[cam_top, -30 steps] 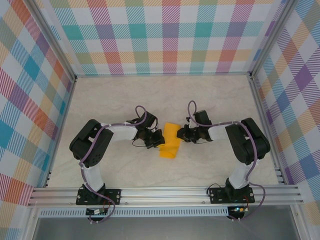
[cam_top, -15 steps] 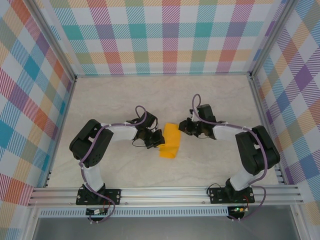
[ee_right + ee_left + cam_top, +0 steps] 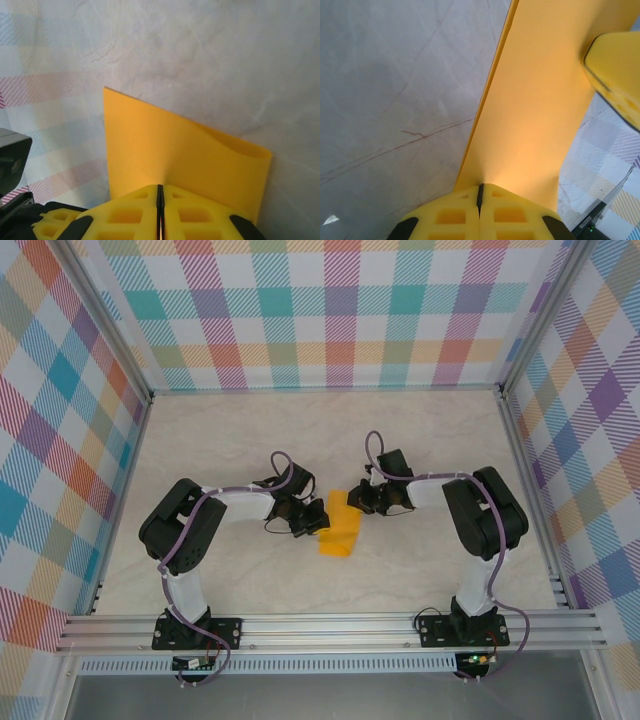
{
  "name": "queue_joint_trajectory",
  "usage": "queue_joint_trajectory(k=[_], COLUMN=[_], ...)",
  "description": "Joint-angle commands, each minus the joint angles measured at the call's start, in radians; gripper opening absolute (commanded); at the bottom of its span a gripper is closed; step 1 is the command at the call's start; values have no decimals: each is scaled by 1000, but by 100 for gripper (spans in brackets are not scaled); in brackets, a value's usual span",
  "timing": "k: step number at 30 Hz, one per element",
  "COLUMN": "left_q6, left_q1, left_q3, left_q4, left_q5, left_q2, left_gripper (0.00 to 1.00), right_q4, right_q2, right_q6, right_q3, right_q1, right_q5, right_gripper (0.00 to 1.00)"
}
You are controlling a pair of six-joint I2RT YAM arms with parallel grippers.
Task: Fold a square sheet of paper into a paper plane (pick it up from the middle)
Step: Fold the square sheet of paper in half at the center of the table.
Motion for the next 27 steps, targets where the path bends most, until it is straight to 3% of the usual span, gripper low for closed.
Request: queue_joint_trajectory(k=[1,10,15,20,27], left_q6=[-3,-3,-3,-5,-6], left_q1=[-21,-21,-21,-21,-21], left_q3=[-84,-95,-94,-94,-90], left_q4=[-197,-189,-188,-182,-180], left_q5=[-171,-167,-170,-172,-176], left_q2=[108,105,100,101,102], left_gripper=[3,3,3,3,2], right_q4=[-24,-28,-68,-122,-99], right_q2=[21,45,-97,-234,-305], right_q6=[-42,-38,-27,14,153], right_q3=[29,51,30,-52,-177], right_q1=[-48,-129,-123,-80,64], right_q5=[60,106,110,85,-16], right_gripper=[10,10,10,10,9])
